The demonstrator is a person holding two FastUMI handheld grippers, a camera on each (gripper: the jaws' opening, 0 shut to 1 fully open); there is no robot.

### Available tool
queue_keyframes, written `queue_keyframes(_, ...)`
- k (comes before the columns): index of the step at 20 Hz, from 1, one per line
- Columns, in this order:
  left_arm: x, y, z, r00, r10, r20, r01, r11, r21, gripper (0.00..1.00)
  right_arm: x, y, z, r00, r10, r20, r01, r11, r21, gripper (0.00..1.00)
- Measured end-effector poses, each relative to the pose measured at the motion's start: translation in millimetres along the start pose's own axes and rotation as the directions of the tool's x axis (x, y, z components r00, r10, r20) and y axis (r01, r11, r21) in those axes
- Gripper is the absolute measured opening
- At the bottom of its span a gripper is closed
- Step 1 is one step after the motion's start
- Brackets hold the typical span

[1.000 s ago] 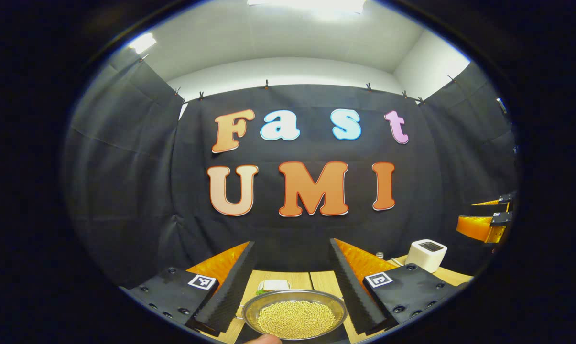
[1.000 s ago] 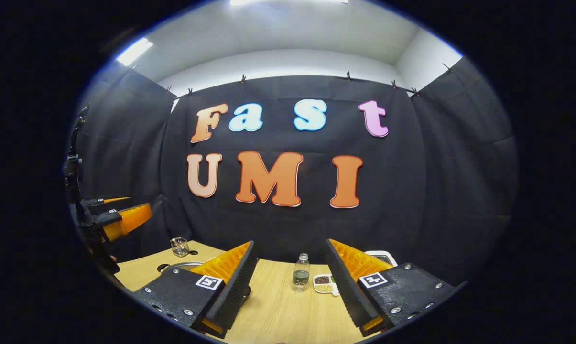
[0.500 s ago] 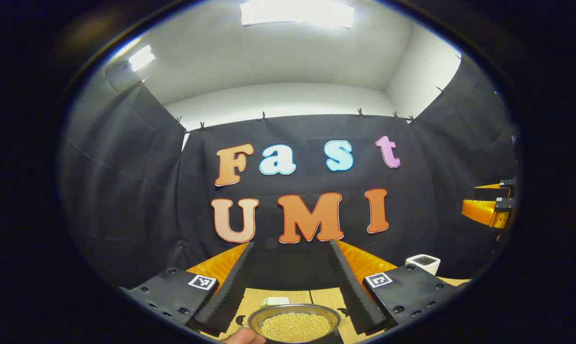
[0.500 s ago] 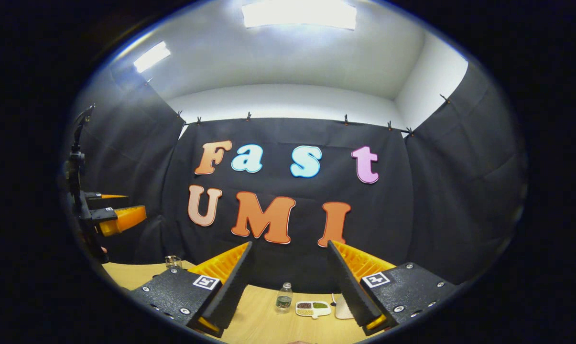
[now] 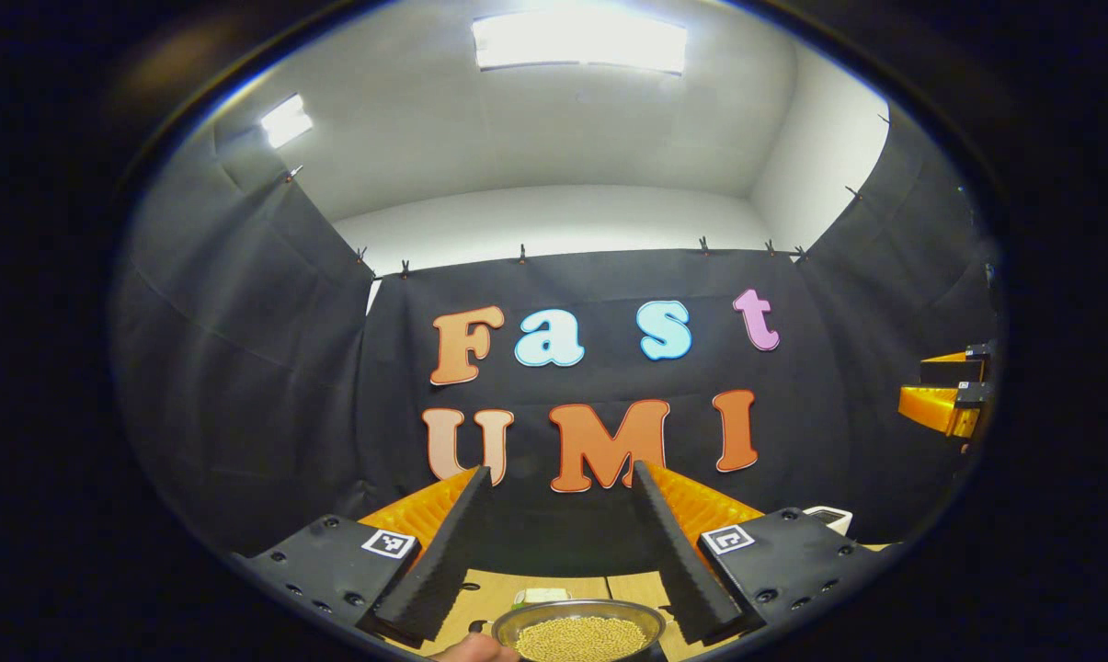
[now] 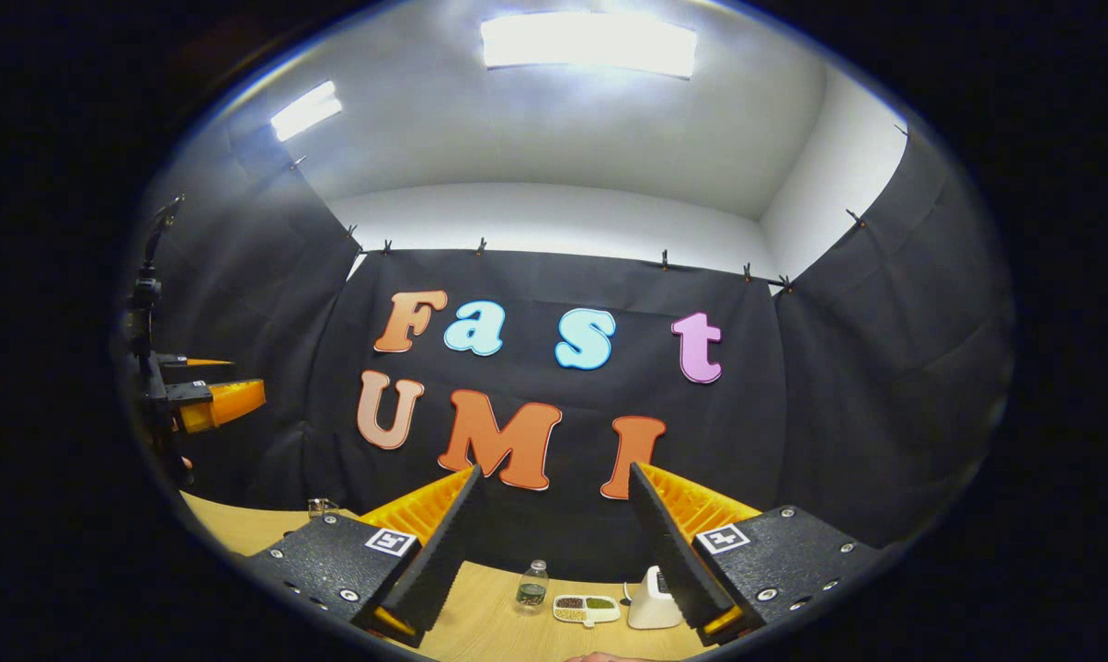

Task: First push the handle of the pot to place it horizontally, then grasp the pot with both hands and set it on the induction cooktop.

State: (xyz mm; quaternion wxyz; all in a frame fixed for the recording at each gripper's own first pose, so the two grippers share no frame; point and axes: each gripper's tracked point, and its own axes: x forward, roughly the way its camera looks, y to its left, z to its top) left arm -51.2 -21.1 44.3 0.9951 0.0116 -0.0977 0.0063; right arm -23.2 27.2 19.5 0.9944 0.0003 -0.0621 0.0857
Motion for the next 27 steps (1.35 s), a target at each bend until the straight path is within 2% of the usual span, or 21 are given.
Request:
queue_keyframes(2,0.1,-0.3,2.7,1.0,-0.002,0.011,0.002,1.0,-0.003,1.0,-0.1,0.3,3.8,1.0,0.0,0.028,0.0,1.0,0.005,0.95)
queue_keyframes(3,-0.5,-1.9,3.7,1.0,-0.007,0.016,0.007,1.0,-0.004,1.0,-1.2,1.4,2.0,1.0,0.006,0.028,-0.006,1.0,0.002,0.97)
queue_keyframes(7,1.3,-0.5,4.0,1.0,-0.001,0.024,0.002,1.0,-0.019,1.0,-2.9,-6.2,-8.8,1.0,-0.014,0.014,0.014,1.0,-0.025,0.95)
queue_keyframes(12,0.7,2.8,1.6,0.999,0.037,0.027,-0.035,0.998,-0.049,1.0,-2.2,-10.7,-10.6,0.999,-0.044,0.014,0.044,0.999,-0.016,0.95)
queue_keyframes(13,1.6,3.8,0.2,0.999,0.04,0.022,-0.039,0.998,-0.052,0.97,-2.2,-11.1,-10.3,0.999,-0.047,0.018,0.047,0.999,-0.015,0.97)
queue_keyframes(14,1.7,4.2,-0.8,0.999,0.042,0.019,-0.041,0.998,-0.052,1.0,-2.5,-12.4,-10.4,0.999,-0.049,0.021,0.049,0.999,-0.013,0.95)
queue_keyframes(16,2.2,5.5,-0.4,0.999,0.052,0.016,-0.051,0.997,-0.054,0.94,-2.8,-13.4,-10.9,0.998,-0.052,0.024,0.052,0.999,-0.009,0.95)
queue_keyframes(18,1.4,5.3,-0.5,0.998,0.056,0.015,-0.055,0.997,-0.057,1.0,-2.2,-14.3,-12.6,0.998,-0.056,0.024,0.057,0.998,-0.004,0.95)
queue_keyframes(21,2.8,6.2,-1.0,0.998,0.067,0.012,-0.067,0.997,-0.05,1.0,-1.7,-16.2,-18.3,0.997,-0.071,0.008,0.071,0.997,-0.002,0.95)
queue_keyframes(22,1.9,6.4,0.2,0.998,0.069,0.011,-0.068,0.997,-0.043,0.97,-1.5,-16.9,-19.1,0.997,-0.075,0.005,0.076,0.997,-0.004,0.95)
queue_keyframes(23,2.0,6.9,0.4,0.997,0.072,0.011,-0.072,0.997,-0.037,1.0,-1.4,-17.5,-20.0,0.997,-0.08,0.001,0.08,0.997,-0.005,0.95)
queue_keyframes(25,2.3,6.3,0.0,0.998,0.07,0.006,-0.069,0.997,-0.032,0.94,-2.3,-19.0,-20.4,0.996,-0.088,-0.002,0.088,0.996,-0.008,0.95)
queue_keyframes(27,3.9,5.7,-0.8,0.998,0.065,0.003,-0.065,0.997,-0.033,1.0,-2.8,-24.3,-17.4,0.996,-0.093,0.006,0.093,0.996,-0.007,0.95)
